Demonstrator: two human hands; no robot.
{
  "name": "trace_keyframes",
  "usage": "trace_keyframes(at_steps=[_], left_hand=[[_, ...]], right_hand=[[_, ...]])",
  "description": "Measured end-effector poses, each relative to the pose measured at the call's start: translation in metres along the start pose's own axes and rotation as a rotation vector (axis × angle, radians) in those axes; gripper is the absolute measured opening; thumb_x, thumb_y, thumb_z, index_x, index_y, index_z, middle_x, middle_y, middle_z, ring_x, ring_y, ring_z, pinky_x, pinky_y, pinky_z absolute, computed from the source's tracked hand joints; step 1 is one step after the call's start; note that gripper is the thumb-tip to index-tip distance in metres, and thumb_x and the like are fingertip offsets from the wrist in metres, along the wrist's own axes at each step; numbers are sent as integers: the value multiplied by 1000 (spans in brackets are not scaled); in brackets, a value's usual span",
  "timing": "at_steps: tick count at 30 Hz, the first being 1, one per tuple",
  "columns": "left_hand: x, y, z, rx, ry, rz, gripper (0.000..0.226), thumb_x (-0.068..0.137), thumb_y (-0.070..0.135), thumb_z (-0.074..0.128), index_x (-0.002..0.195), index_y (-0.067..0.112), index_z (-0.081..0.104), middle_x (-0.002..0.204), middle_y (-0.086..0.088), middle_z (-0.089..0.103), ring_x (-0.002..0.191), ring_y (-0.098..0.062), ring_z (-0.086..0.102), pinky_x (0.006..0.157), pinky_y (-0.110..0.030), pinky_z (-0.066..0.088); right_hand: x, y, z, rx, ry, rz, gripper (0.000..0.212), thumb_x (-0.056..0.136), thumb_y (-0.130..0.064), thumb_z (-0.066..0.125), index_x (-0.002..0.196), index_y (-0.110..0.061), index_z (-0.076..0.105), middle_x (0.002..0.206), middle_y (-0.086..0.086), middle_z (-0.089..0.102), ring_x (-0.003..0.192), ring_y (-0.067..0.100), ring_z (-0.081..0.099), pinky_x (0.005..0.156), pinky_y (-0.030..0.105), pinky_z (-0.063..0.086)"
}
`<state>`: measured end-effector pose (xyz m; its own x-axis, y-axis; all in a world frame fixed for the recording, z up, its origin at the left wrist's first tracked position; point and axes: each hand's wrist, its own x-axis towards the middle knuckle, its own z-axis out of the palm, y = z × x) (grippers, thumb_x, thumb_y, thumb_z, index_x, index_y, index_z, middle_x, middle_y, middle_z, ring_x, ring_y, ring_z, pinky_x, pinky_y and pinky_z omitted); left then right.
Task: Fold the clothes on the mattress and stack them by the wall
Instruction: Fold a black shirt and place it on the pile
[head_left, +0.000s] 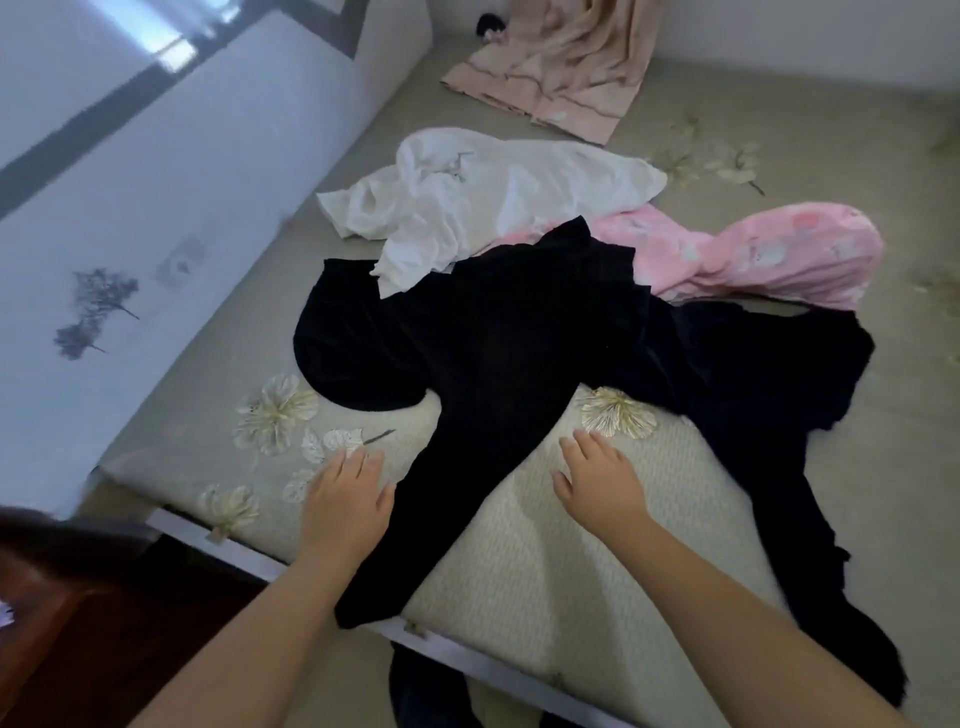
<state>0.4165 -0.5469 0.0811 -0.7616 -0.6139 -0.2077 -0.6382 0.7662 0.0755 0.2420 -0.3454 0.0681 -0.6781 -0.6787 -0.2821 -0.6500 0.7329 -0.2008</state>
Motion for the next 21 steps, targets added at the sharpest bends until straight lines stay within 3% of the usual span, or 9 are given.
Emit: trace_keyframes(at_steps=[4,7,9,11,14,17,21], left_hand=[[82,-24,50,-32,-98,138,44,90,22,51,130,4,47,136,-15,46,131,-31,34,107,-41,26],[131,-37,89,-33,-175,219,49,93,28,46,137,8,39,145,-13,36,137,-29,24,111,-40,20],[160,-44,113,-45,-170,244,53,93,33,44,141,11,33,150,-10,27,141,-28,15,113,-41,13],[183,-52,135,-85,-164,223,57,93,36,43,142,10,29,152,-11,21,142,-26,10,114,-42,7],[198,-60,158,-138,-138,216,63,91,44,31,139,4,35,148,-15,29,140,-29,19,113,-44,5],[201,-61,165,-142,-55,272,60,86,38,31,126,-2,50,134,-22,48,128,-38,40,104,-51,20],[202,-61,165,-173,-20,279,54,86,32,33,119,-4,55,127,-24,54,121,-41,47,100,-55,28]], right_hand=[[50,-26,41,77,-89,187,54,96,-37,35,143,-14,24,150,5,25,140,20,19,112,33,21],[86,-47,76,215,-155,398,62,94,-43,42,144,-14,21,151,8,21,139,21,21,110,33,26],[112,-60,97,351,-142,593,69,90,-47,47,146,-16,19,153,9,16,139,22,20,108,34,29],[134,-71,118,394,-77,723,70,89,-45,52,144,-14,23,146,13,25,130,23,35,100,32,38],[151,-81,142,390,28,784,58,92,-31,52,140,-7,30,123,13,44,98,19,51,76,23,40],[153,-77,151,425,99,776,43,95,-18,46,134,-1,39,117,15,53,104,25,53,81,25,40],[153,-65,142,443,-14,683,39,95,-12,42,133,-2,38,116,19,57,106,28,55,82,25,40]])
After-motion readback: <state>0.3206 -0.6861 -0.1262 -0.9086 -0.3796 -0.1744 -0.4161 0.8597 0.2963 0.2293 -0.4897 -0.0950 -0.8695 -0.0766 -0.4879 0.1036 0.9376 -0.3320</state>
